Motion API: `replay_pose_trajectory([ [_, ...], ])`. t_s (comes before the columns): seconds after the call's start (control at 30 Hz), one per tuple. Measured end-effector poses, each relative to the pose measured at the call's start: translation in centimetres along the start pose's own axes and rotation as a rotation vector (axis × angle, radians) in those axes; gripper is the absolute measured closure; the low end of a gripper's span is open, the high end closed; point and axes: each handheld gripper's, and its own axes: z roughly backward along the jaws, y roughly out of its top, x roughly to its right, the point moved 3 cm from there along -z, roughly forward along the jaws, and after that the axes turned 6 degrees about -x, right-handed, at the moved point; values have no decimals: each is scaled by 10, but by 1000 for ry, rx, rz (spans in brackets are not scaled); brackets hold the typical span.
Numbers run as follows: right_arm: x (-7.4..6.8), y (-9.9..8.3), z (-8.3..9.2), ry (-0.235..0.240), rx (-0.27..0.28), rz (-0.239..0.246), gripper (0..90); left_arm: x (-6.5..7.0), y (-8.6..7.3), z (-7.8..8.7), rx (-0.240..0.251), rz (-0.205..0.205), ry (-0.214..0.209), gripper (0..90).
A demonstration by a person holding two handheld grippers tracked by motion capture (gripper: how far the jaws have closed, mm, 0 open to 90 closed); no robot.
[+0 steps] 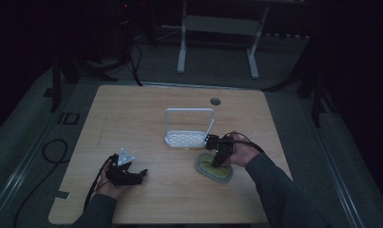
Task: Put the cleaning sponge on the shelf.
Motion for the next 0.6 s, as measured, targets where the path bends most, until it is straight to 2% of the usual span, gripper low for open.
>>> replay_pose_trajectory([
  [0.37,-1,1,-3,10,-39,14,658,0,0,0,1,1,0,154],
  [0.6,-1,2,-4,8,-42,14,664,0,0,0,0,1,0,154],
])
